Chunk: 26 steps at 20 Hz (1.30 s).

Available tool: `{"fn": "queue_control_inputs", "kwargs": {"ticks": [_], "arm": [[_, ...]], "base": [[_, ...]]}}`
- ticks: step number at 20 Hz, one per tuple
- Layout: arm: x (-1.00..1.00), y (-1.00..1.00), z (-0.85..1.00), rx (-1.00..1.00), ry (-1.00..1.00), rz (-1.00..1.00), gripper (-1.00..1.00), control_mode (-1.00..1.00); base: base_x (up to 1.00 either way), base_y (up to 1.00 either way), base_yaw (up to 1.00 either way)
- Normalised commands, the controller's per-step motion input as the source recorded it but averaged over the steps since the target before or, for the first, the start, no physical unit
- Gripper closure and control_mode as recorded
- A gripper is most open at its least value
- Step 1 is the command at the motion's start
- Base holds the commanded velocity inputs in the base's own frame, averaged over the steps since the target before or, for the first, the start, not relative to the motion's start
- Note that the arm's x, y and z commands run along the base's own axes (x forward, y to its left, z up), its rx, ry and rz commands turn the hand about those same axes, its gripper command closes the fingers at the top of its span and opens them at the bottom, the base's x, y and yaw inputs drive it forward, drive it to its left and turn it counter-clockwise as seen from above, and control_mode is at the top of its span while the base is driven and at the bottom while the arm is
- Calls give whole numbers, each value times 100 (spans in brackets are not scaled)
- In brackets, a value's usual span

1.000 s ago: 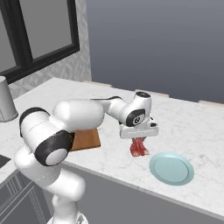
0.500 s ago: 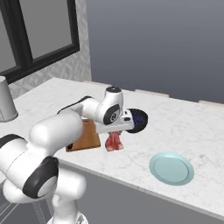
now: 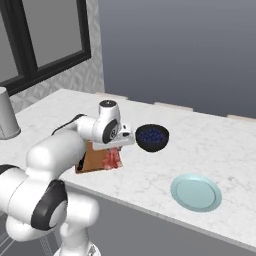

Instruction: Pick up the knife from the drawer and place it on the cutting board. Then place the meat from the plate to the cutting board.

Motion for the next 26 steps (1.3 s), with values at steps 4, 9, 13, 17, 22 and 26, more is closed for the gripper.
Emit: {"fn": "queue_control_inputs", "kwargs": {"ticks": [4, 9, 13, 17, 22, 26], "arm": [[38, 76, 0, 0, 0, 0, 100, -100], [50, 66, -12, 0, 0, -1, 100, -100], [41, 35, -6, 0, -3, 0, 100, -100], [25, 7, -21, 1, -8, 0, 100, -100], [30, 16, -40, 0, -1, 0, 100, -100], [23, 0, -43, 4, -1, 0, 100, -100]], "base": [[0, 0, 0], [0, 0, 0], [0, 0, 0], [0, 0, 0], [0, 0, 0], [0, 0, 0]]}}
